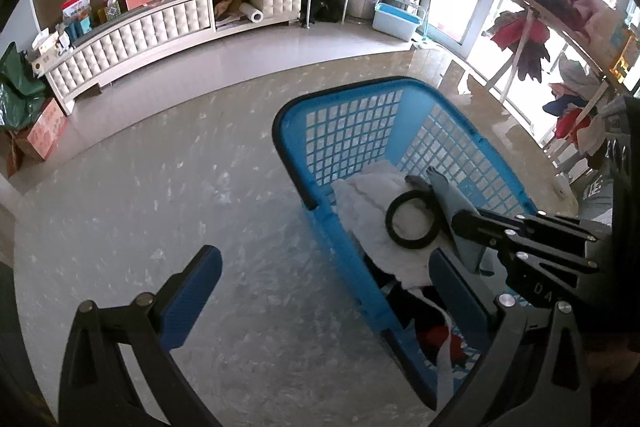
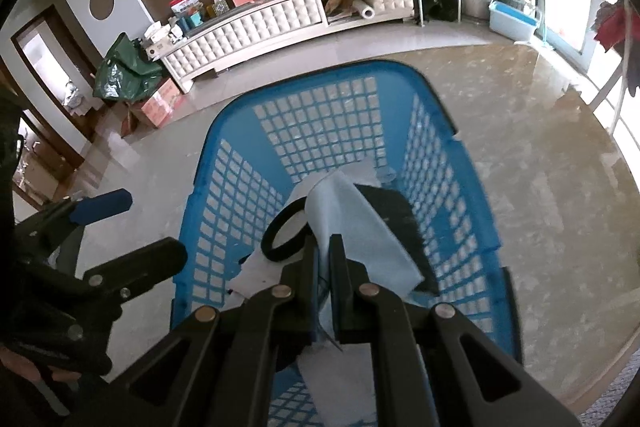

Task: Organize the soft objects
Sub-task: 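Lower the grey-blue cloth into the basket and open the right tool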

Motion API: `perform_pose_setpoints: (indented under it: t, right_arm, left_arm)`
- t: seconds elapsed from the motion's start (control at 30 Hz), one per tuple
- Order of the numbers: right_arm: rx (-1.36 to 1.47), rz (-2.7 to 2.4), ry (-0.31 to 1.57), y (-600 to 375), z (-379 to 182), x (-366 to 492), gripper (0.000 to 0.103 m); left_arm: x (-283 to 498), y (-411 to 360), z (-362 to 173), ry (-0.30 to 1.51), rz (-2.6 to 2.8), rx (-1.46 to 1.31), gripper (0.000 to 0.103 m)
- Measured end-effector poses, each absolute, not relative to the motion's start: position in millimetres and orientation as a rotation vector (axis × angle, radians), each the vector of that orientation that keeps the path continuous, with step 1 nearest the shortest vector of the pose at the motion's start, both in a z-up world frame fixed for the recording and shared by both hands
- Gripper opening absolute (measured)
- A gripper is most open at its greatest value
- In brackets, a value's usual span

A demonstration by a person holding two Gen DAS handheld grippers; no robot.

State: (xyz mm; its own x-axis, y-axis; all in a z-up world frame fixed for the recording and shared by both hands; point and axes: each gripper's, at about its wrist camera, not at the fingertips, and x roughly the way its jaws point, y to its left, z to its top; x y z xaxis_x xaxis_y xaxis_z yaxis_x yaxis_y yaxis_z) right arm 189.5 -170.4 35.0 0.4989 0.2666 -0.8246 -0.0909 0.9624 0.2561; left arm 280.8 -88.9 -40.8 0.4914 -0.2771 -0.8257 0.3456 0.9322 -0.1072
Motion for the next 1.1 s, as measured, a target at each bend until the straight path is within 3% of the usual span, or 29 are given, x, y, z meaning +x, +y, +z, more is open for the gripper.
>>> perform_pose_setpoints:
  t: [0.53,0.73,0.87,1.1]
  right_arm:
    - [0.209,0.225,1.069,-169.7,33.0,192.5,0.011]
    - [0.227,0.232,1.061,-165.4,34.3,192.1,0.037]
    - [0.229,0.229,1.056,-162.5,38.5,190.1,0.067]
    - [0.213,0.217,1.024,-157.4,53.4,181.7,0.082]
  left_arm:
    - [281.7,-72.5,-54.0,1.017,-0.375,0.049,0.103]
    - [280.7,-71.2,-54.8,1.022,-0.377,0.048,0.103]
    - [276.3,-67.3,-49.3,1.01,-0.374,0.044,0.103]
    - [257.2,-56.9,-32.1,0.972,-0.356,0.051,0.103]
